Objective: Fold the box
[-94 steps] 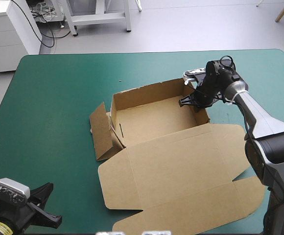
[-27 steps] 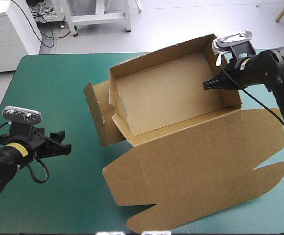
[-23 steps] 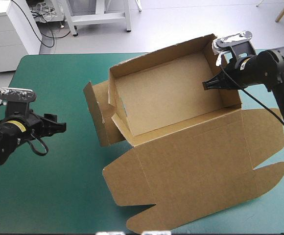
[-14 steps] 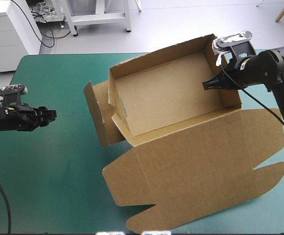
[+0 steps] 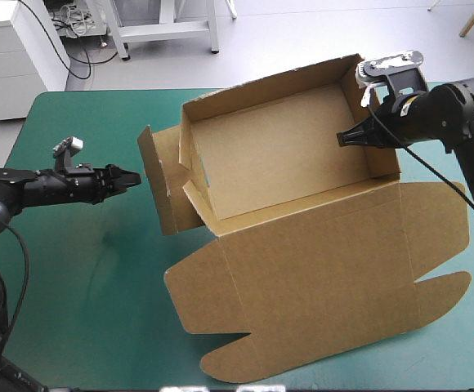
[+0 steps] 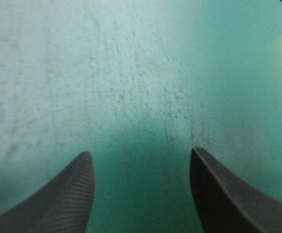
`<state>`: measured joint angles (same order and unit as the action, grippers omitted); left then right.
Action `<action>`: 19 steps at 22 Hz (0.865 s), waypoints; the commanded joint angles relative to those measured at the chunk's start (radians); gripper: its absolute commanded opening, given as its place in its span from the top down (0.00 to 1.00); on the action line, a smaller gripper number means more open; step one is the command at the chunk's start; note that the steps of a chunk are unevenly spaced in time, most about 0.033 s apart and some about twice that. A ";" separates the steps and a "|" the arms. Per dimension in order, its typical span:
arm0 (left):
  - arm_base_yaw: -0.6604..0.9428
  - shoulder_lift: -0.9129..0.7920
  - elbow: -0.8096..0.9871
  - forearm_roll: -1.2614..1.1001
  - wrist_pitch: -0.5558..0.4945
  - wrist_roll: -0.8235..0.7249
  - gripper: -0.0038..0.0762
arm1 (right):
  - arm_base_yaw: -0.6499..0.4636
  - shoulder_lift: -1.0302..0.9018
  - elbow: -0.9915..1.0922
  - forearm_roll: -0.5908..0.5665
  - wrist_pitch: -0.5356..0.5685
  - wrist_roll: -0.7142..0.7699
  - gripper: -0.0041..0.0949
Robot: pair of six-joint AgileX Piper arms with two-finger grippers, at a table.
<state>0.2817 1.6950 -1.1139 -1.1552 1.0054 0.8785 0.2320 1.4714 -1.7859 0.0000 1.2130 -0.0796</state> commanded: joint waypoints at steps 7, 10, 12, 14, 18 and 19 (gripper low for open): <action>-0.171 0.022 -0.020 -0.225 0.053 0.140 0.43 | -0.003 -0.040 -0.033 0.015 -0.092 0.016 0.98; -0.183 0.020 -0.020 -0.370 0.250 0.239 0.43 | -0.003 -0.029 -0.033 0.000 -0.109 0.024 0.98; -0.186 0.005 -0.020 -0.395 0.277 0.239 0.43 | -0.003 -0.010 -0.033 0.000 -0.109 0.032 0.98; -0.197 -0.015 -0.020 -0.391 0.277 0.239 0.43 | -0.003 0.017 -0.033 0.000 -0.111 0.042 0.98; -0.218 -0.073 -0.020 -0.389 0.277 0.242 0.43 | -0.003 0.081 -0.033 0.000 -0.111 0.042 0.98; -0.222 -0.090 -0.020 -0.389 0.277 0.242 0.43 | -0.003 0.100 -0.033 0.008 -0.116 0.042 0.98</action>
<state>0.0702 1.6732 -1.1130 -1.4663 1.1720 1.1180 0.2320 1.5884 -1.7859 0.0000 1.1602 -0.0454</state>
